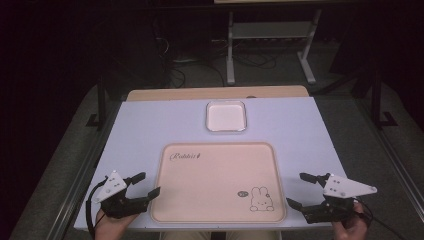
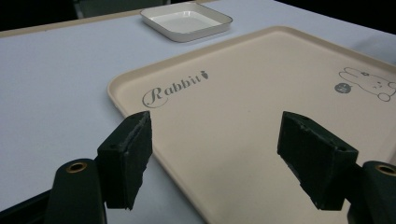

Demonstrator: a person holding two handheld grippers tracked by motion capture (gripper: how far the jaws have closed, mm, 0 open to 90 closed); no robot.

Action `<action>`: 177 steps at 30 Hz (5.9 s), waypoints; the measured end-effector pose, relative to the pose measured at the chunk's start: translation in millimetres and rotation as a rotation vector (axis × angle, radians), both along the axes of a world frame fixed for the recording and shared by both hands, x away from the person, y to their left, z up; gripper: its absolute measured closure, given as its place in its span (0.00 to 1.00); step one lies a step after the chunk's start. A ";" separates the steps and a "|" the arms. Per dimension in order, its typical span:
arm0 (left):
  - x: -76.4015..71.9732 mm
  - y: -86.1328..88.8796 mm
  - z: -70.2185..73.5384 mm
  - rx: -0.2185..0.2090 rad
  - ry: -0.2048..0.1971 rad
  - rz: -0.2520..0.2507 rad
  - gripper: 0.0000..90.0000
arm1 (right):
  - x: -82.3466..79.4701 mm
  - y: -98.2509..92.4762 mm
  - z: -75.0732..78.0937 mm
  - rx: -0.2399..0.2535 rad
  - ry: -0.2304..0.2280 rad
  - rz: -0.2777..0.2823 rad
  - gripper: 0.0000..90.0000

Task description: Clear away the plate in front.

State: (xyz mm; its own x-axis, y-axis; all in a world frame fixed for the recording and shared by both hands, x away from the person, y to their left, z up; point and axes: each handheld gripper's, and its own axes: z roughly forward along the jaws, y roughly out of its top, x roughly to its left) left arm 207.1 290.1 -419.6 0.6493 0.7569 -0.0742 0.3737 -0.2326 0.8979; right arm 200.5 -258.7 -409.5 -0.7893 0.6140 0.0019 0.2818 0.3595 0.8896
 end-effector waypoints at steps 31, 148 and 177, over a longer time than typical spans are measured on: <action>32.9 -54.9 21.8 0.068 -0.012 -0.095 0.29 | -1.7 -4.0 0.3 0.018 -0.001 -0.031 0.15; 299.7 -166.3 -24.8 0.081 0.561 0.260 0.89 | -5.0 -9.9 1.0 -0.001 -0.012 -0.008 0.15; 292.3 -151.3 -22.3 -0.211 0.597 0.298 0.99 | -4.8 -12.7 1.4 0.027 -0.012 -0.011 0.15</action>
State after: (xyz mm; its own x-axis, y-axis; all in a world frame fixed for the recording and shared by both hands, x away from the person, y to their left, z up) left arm 499.3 138.8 -441.9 0.2192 0.8266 -0.5183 0.8378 0.1128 0.5342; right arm 195.8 -271.4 -408.1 -0.7825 0.6226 0.0093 0.2748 0.3319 0.9024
